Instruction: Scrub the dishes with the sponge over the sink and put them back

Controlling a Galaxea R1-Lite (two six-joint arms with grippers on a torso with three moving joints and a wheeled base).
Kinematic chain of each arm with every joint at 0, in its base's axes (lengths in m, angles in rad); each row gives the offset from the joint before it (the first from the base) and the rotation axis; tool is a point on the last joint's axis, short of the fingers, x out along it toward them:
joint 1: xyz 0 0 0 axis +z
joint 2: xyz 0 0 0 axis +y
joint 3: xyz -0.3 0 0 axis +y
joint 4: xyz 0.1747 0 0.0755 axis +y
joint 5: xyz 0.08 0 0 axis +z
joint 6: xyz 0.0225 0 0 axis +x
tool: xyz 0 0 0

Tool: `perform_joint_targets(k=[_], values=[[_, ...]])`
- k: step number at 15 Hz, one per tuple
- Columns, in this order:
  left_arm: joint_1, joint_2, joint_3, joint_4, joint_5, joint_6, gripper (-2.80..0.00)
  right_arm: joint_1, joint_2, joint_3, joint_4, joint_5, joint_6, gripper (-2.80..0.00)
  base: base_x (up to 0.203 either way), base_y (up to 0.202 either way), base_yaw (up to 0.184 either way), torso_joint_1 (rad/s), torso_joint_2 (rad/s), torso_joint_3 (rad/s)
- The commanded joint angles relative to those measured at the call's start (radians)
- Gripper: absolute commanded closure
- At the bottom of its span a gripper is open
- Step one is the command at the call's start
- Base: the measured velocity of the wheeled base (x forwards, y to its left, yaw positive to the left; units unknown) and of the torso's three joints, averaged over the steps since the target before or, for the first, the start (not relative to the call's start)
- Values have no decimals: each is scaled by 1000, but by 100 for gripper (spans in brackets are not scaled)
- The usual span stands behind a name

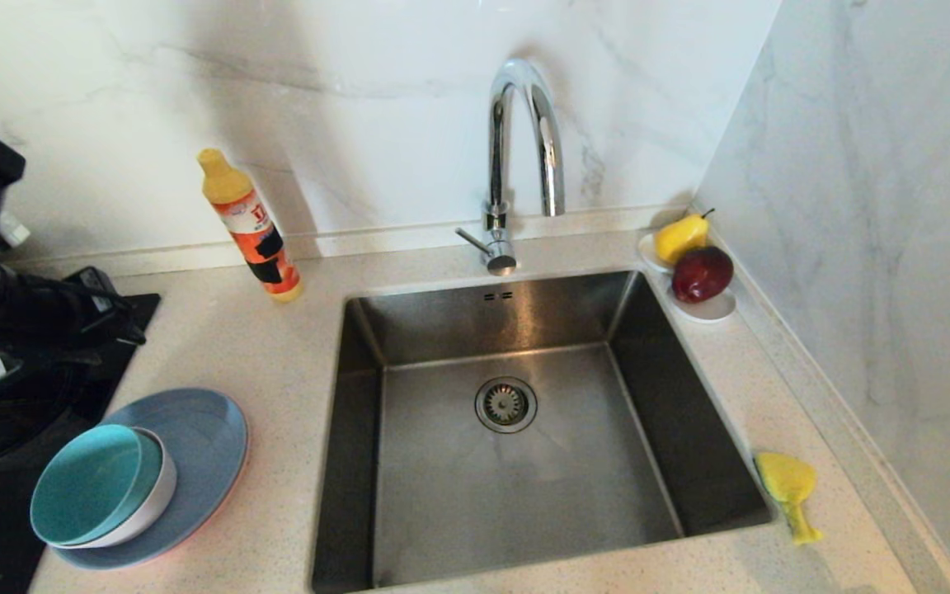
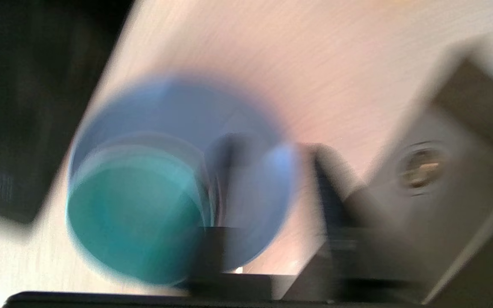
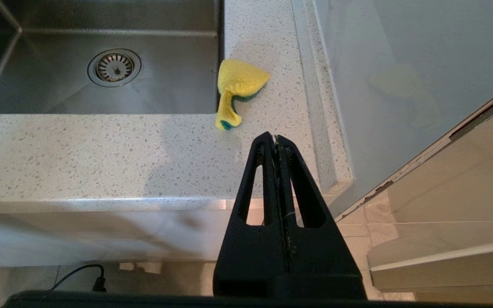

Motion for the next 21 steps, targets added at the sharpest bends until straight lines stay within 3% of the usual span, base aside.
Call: perform_joint_targets(k=[1, 2, 4, 5, 6, 8, 11, 13, 18, 21], values=[[8, -25, -98, -83, -37, 109, 0, 0, 0, 0, 0, 0, 0, 0, 0, 0, 0, 0, 0, 0], [0, -23, -106, -146, -54, 176, 0, 0, -2, 0, 0, 0, -2, 0, 0, 0, 0, 0, 0, 0], [-46, -30, -97, -317, -191, 296, 0, 0, -2, 0, 0, 0, 0, 0, 0, 0, 0, 0, 0, 0], [-72, -45, -85, -382, -260, 329, 0, 0, -2, 0, 0, 0, 0, 0, 0, 0, 0, 0, 0, 0], [-105, -77, -64, -416, -287, 350, 0, 0, 0, 0, 0, 0, 0, 0, 0, 0, 0, 0, 0, 0], [-159, -187, 29, -435, -296, 394, 0, 0, 0, 0, 0, 0, -1, 0, 0, 0, 0, 0, 0, 0], [-208, -462, 274, -444, -298, 498, 0, 0, -2, 0, 0, 0, 0, 0, 0, 0, 0, 0, 0, 0], [-220, -678, 432, -446, -245, 527, 0, 0, -2, 0, 0, 0, 0, 0, 0, 0, 0, 0, 0, 0], [-230, -1155, 787, -435, 51, 556, 0, 0, -2, 0, 0, 0, 0, 0, 0, 0, 0, 0, 0, 0], [-188, -1348, 1003, -409, 149, 560, 0, 0, -2, 0, 0, 0, -2, 0, 0, 0, 0, 0, 0, 0]])
